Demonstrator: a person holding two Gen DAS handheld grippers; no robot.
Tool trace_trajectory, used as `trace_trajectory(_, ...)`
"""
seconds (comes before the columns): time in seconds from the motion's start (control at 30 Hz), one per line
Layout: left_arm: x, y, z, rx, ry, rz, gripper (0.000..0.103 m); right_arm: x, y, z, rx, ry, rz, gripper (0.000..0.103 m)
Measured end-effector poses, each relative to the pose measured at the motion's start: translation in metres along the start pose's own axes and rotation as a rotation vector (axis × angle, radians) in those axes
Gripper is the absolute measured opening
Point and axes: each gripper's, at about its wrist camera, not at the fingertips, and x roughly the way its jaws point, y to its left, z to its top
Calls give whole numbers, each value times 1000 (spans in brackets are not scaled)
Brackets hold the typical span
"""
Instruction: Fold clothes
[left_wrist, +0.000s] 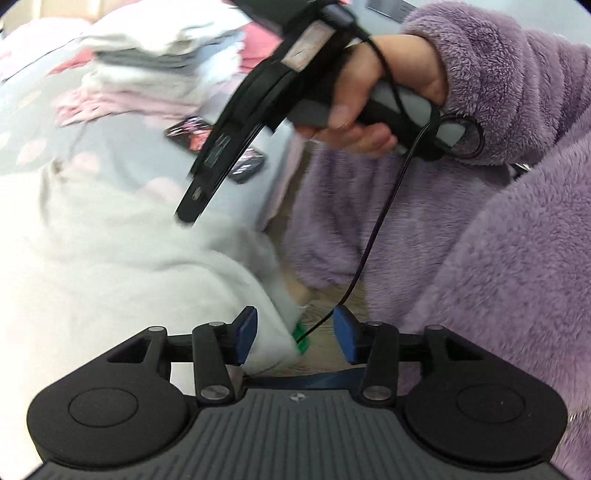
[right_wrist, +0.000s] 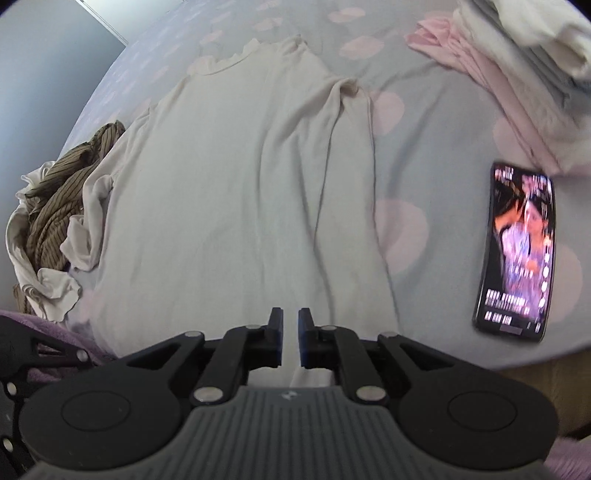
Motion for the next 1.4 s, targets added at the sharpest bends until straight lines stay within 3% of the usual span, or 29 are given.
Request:
trace_trajectory(0.1,-7,38,0,-81,-28,79,43,4,-4,22,-11,-30,-10,13)
trace_trajectory(0.2,-19,85,4,-175,-88,169,42,11,-8,51,-9,-78,-14,26)
trace_trajectory(0.37,-35,165,19,-325,-219,280,42,26,-20,101,33,-162,-13,27)
trace_trajectory(0.53,-28,234,39,-422,-309,345,42,44,-39,140,86,-228,-19,27)
trace_trajectory(0.7,-15,289,42,-532,-322,363,42,73,-57,161,148,-213,10,27)
trace_trajectory(0.77,-5,308,43,-567,-325,351,36,84,-63,166,178,-203,19,26)
trace_trajectory(0.93,14,330,33,-628,-350,310,33,105,-71,174,220,-180,37,25)
trace_trajectory(0.97,18,332,32,-631,-357,301,30,109,-71,175,220,-175,40,24)
trace_trajectory(1.0,22,333,32,-630,-367,294,28,112,-71,175,221,-172,50,15)
trace_trajectory(1.03,24,333,32,-624,-379,287,18,113,-72,176,226,-175,75,5)
trace_trajectory(1.07,25,333,33,-618,-393,278,8,113,-72,176,231,-179,94,5)
trace_trajectory(1.1,25,333,33,-614,-401,274,4,111,-71,177,235,-184,95,4)
trace_trajectory(1.3,17,324,41,-601,-416,333,0,73,-69,183,213,-263,-42,4)
trace_trajectory(1.4,21,328,45,-618,-393,347,0,73,-76,188,209,-276,-73,4)
